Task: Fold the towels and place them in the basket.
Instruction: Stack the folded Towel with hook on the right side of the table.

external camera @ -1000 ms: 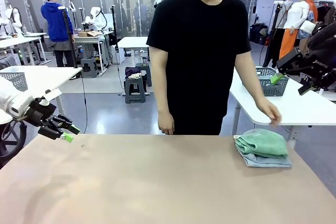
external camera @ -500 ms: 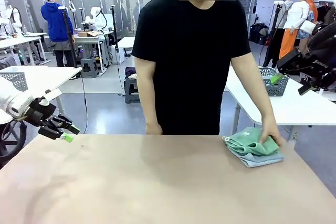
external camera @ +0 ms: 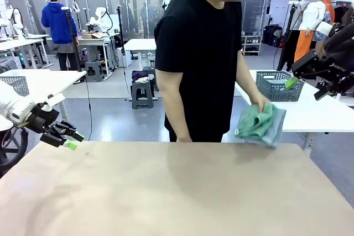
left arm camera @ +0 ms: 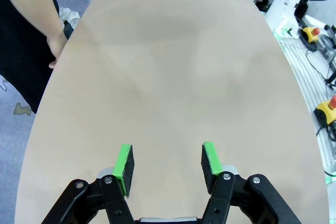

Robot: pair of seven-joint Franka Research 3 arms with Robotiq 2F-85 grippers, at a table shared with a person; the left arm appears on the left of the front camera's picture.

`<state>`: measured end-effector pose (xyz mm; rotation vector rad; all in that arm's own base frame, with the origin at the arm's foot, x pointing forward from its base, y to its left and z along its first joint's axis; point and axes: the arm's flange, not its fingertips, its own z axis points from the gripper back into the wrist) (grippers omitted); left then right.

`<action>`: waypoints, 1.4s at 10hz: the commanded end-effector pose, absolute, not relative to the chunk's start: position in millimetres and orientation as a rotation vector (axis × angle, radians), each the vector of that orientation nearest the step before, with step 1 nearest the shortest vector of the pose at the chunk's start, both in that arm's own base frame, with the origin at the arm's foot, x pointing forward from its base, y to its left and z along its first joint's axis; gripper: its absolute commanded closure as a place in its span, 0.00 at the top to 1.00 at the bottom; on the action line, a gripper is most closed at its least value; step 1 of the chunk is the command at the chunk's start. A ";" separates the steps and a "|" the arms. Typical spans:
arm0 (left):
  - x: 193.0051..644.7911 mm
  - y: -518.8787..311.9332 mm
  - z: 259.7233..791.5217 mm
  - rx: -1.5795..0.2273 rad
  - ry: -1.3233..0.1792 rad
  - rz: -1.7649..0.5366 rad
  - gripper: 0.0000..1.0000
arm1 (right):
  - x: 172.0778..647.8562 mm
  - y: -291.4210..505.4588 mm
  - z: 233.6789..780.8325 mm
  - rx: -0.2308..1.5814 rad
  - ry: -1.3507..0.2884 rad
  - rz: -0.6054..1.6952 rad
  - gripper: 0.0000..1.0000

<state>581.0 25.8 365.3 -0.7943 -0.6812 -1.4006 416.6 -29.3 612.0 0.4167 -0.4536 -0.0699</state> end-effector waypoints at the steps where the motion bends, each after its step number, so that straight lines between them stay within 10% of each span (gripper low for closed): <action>1: 580.0 25.9 365.6 -0.800 -0.688 -1.413 0.66 | 415.1 -27.0 613.0 0.419 -0.453 -0.086 1.00; 14: 580.0 25.9 365.6 -0.800 -0.688 -1.413 0.66 | 415.1 -27.0 613.0 0.419 -0.453 -0.086 1.00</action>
